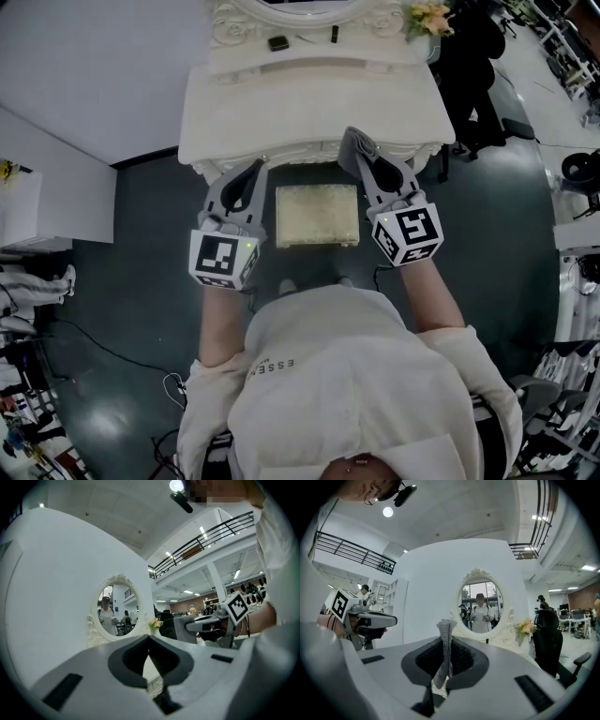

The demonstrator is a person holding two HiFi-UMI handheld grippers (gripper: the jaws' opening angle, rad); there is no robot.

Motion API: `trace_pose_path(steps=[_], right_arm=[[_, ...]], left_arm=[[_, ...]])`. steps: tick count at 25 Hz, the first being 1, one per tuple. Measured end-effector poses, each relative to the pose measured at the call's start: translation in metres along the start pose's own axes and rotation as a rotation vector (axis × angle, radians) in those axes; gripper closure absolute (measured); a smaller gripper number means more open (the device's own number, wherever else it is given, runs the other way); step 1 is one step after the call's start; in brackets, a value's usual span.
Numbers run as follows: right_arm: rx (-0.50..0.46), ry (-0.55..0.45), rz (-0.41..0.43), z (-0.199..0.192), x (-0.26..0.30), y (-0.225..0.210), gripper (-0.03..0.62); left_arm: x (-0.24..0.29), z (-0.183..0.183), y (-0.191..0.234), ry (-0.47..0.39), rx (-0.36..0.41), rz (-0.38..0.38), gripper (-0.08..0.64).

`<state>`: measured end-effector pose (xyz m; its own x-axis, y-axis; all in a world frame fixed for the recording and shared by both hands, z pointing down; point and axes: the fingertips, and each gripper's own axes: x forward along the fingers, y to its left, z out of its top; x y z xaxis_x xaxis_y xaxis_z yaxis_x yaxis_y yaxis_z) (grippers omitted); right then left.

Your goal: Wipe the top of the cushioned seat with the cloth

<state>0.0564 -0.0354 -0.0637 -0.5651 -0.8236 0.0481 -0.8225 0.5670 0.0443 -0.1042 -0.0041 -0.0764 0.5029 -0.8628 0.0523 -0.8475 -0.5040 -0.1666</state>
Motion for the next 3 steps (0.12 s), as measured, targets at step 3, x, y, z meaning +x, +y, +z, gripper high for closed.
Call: trace_pose_path(steps=[3], right_arm=[[-0.007,-0.004,0.005,0.0005,0.0002,0.0034,0.565]], left_arm=[[-0.0035,-0.0020,0.0028,0.002,0.001,0.012,0.558]])
